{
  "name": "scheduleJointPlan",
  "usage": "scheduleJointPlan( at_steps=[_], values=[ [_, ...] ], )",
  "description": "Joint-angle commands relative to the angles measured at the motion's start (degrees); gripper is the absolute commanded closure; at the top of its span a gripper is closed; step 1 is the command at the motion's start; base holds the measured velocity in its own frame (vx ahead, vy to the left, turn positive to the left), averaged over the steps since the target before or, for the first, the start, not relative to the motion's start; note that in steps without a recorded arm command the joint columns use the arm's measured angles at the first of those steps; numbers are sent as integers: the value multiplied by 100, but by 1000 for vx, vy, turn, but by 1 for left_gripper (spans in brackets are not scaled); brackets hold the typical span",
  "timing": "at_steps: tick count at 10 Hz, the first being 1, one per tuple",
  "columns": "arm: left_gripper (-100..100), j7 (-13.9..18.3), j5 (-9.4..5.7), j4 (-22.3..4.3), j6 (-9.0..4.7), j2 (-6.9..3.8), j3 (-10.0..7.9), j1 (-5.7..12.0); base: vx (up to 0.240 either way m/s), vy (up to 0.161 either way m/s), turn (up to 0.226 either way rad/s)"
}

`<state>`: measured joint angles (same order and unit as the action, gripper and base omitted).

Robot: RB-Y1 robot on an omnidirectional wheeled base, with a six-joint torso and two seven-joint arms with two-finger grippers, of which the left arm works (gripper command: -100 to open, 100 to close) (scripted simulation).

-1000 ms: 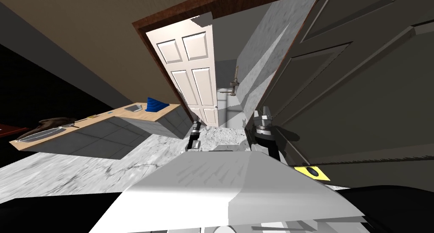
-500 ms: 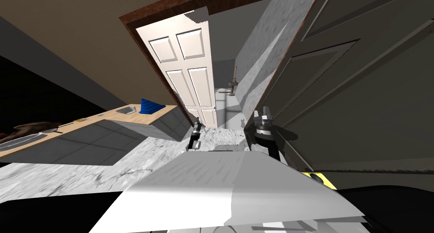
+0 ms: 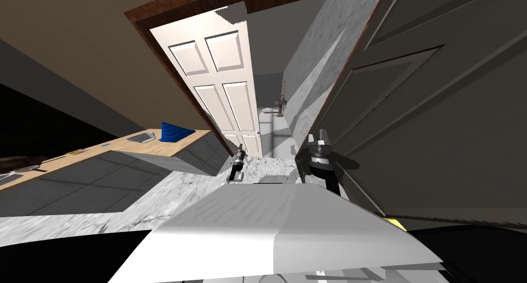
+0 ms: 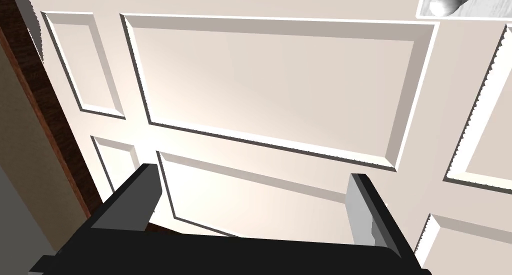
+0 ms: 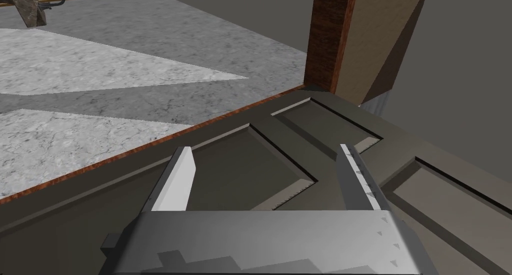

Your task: Pull the door open

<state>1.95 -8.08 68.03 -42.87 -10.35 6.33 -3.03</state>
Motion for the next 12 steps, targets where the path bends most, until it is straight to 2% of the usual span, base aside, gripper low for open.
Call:
scheduleJointPlan(
  at_steps=[1,3,4,12],
  values=[
    [-100,42,-37,-286,-59,-29,18,94,115,-35,-53],
    [-100,83,-79,-604,-108,-60,39,202,104,-29,-59],
    [-100,83,-79,-620,-108,-60,39,202,61,-29,-19],
    [-100,234,-236,-1788,-290,-170,119,599,101,-30,-50]
  ],
)
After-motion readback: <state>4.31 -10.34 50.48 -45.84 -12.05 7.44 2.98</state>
